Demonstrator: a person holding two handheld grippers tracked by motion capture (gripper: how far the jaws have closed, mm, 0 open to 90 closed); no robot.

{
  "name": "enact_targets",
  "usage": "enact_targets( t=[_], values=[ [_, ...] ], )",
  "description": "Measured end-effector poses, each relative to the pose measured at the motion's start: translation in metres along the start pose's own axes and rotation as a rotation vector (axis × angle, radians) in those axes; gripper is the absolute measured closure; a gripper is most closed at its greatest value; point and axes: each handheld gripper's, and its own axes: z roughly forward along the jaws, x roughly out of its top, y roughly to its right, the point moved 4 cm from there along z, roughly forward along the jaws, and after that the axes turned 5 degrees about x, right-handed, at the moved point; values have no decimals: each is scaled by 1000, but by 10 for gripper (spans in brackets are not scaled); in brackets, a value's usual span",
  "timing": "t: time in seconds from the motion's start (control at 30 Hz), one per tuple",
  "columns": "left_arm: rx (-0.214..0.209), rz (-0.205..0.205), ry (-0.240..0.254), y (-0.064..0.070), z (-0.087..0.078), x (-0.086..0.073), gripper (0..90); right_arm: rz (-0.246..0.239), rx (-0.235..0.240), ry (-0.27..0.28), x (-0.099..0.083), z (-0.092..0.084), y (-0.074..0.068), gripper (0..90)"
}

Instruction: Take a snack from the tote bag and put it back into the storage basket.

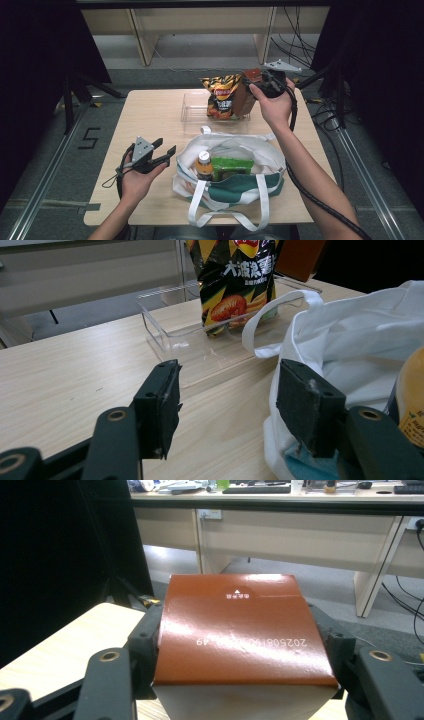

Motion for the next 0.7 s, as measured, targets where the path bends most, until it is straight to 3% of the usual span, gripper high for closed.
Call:
enact_targets(
  t=[0.07,0.17,0.27,0.33,0.37,0.4,0.57,0.7],
  values=[
    [-3,1,-3,0,0,0,423,9,-3,-7,0,1,0,389],
    [-3,3,-1,0,1,0,423,-22,-7,-1,0,3,3,389],
    [-3,2,-2,0,1,0,423,4,-19,-8,0,4,1,389],
    [-10,-2,6,1,1,0,423,-11,-20,-1,0,5,1,389],
    [-4,1,1,1,0,0,423,5,-20,-10,-1,6,-1,389],
    [-5,2,3,1,0,0,423,-20,-17,-8,-1,7,0,389],
    [-5,2,1,1,0,0,423,4,-27,-22,-3,11,-3,389],
    [-12,-4,6,1,1,0,423,-10,-30,-21,-4,14,-2,390]
  ],
)
